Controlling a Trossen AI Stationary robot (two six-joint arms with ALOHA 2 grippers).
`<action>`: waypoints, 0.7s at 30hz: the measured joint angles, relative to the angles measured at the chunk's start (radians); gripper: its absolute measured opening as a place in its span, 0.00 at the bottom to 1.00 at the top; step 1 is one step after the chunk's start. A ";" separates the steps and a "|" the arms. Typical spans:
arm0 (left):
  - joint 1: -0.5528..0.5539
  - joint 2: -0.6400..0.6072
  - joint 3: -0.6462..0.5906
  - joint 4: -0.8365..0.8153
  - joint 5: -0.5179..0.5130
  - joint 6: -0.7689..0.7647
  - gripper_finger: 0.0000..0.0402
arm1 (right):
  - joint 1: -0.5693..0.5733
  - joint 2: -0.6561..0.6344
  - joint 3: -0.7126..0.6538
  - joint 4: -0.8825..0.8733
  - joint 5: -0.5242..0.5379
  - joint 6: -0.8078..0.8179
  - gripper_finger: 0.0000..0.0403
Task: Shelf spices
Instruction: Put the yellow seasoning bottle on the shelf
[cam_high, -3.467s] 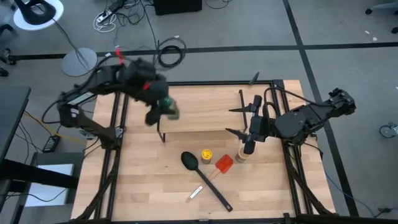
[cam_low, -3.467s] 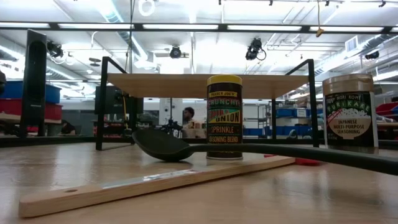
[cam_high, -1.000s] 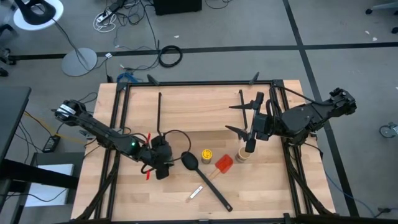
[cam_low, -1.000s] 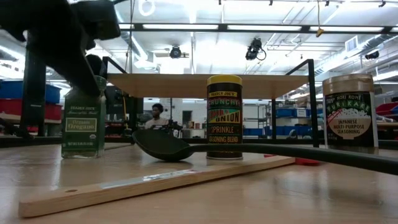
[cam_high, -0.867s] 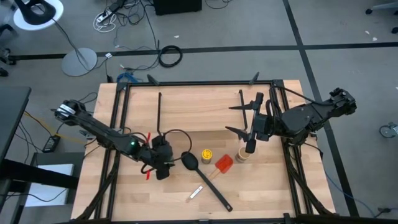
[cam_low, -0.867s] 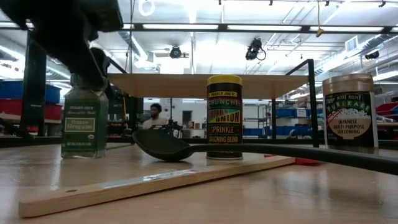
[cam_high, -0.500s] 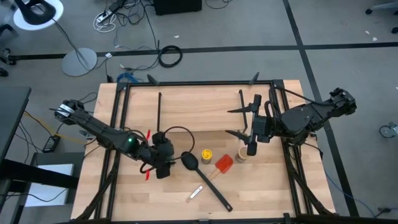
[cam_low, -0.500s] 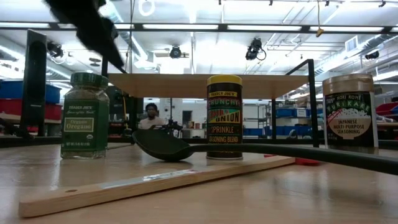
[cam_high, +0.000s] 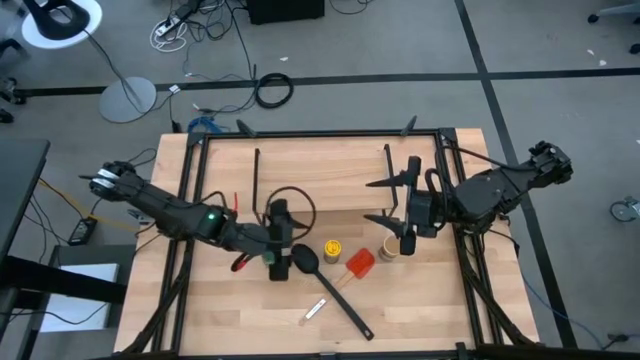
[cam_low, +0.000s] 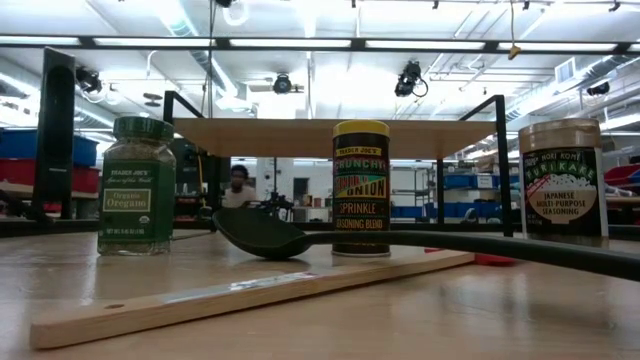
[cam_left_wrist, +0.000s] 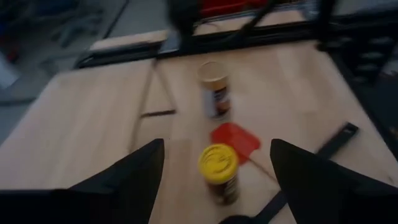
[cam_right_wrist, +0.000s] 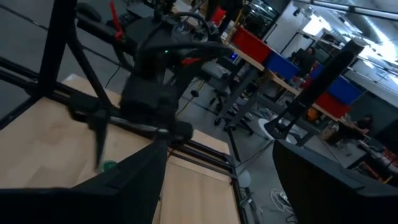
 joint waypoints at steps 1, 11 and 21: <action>0.009 0.012 0.000 0.023 0.030 0.028 0.74 | 0.000 0.000 0.000 0.000 0.000 0.000 0.72; 0.103 0.156 -0.002 0.092 0.185 -0.005 0.79 | 0.000 0.000 0.000 0.000 0.000 0.034 0.72; 0.120 0.238 -0.002 0.127 0.193 -0.001 0.84 | 0.000 0.000 0.000 0.000 0.000 0.035 0.72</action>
